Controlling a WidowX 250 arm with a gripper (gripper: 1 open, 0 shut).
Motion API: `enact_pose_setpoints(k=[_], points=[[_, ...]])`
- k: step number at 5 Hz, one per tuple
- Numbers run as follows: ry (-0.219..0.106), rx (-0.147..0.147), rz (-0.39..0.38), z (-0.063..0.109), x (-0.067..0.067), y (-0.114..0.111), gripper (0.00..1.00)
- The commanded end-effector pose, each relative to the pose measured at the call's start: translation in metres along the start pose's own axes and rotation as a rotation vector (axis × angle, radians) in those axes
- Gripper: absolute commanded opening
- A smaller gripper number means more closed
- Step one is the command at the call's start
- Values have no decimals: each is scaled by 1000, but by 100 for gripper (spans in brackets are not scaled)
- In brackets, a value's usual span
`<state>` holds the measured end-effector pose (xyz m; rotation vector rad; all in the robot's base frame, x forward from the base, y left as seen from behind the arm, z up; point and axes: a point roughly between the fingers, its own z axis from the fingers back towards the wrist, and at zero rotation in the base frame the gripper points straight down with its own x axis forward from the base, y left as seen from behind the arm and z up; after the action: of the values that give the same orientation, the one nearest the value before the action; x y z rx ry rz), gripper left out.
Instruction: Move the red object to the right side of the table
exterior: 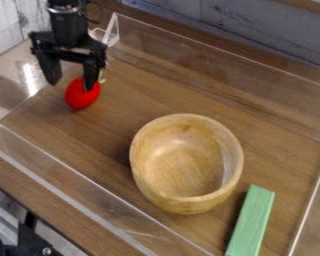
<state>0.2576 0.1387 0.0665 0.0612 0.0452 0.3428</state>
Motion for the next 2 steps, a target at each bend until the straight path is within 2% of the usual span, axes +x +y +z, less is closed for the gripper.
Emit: enact_pose_setpoints(k=[1, 2], points=[[-80, 23, -5, 17, -2, -13, 100], [-107, 27, -89, 16, 6, -13, 100]])
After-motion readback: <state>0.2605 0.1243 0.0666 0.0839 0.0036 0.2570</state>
